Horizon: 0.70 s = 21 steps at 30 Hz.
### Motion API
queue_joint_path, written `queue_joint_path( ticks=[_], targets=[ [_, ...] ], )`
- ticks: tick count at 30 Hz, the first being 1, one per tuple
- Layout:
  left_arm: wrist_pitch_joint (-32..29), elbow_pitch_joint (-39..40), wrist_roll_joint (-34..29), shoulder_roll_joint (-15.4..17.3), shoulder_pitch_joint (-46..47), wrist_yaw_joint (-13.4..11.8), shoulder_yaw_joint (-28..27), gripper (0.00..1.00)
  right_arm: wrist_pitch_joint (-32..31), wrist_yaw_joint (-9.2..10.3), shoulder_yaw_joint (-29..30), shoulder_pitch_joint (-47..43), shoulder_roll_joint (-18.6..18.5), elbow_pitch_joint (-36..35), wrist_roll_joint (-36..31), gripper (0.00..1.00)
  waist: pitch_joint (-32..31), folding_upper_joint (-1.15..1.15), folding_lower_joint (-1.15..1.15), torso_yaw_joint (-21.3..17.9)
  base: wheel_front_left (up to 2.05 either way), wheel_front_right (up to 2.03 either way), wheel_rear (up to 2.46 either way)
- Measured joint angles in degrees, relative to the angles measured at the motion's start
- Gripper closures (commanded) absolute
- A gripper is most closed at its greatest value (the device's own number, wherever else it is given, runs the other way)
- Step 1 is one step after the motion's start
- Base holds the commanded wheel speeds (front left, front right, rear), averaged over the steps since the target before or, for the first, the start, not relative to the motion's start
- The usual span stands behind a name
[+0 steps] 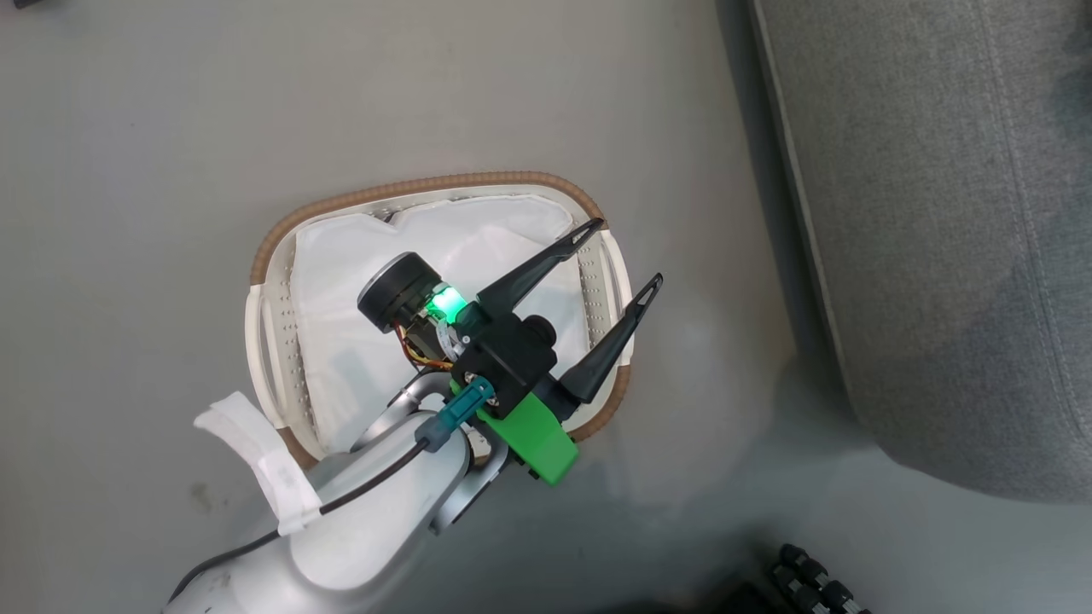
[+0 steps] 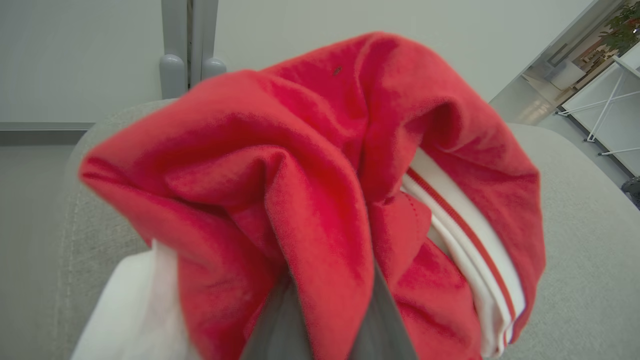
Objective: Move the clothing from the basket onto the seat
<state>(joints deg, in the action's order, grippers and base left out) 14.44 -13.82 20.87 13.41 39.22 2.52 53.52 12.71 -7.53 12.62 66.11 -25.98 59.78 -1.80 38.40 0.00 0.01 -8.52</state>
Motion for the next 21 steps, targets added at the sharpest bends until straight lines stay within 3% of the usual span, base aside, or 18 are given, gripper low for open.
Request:
queue_joint_path(
  ticks=[2, 3, 4, 21],
  targets=[
    [0.00, -0.09, 0.21, 0.01, 0.00, -0.03, -0.08, 0.00, 0.81, 0.00, -0.64, 0.01, 0.77, 0.76, -0.23, 0.56, -0.35, 0.00, 0.00, -0.27, 0.00, 0.00, 0.00],
    [0.00, -0.19, 0.29, 0.01, -0.01, -0.10, -0.10, 0.00, 1.15, 0.00, -1.12, 0.00, 1.13, 0.87, -0.31, 0.07, -0.63, 0.00, 0.00, -0.46, 0.00, 0.00, 0.00],
    [0.00, -0.25, 0.37, 0.02, -0.03, -0.11, -0.12, 0.00, 1.46, 0.00, -1.52, -0.01, 1.46, 0.89, -0.31, 0.00, -0.89, 0.00, 0.00, -0.62, 0.00, 0.00, 0.00],
    [0.53, -1.35, 4.24, -1.05, -5.21, -1.60, -5.06, 0.00, 2.29, 0.00, -8.66, -5.91, 3.98, -5.41, 0.75, 0.00, -11.12, 0.00, -0.01, -2.66, 0.00, 0.00, 0.00]
  ],
)
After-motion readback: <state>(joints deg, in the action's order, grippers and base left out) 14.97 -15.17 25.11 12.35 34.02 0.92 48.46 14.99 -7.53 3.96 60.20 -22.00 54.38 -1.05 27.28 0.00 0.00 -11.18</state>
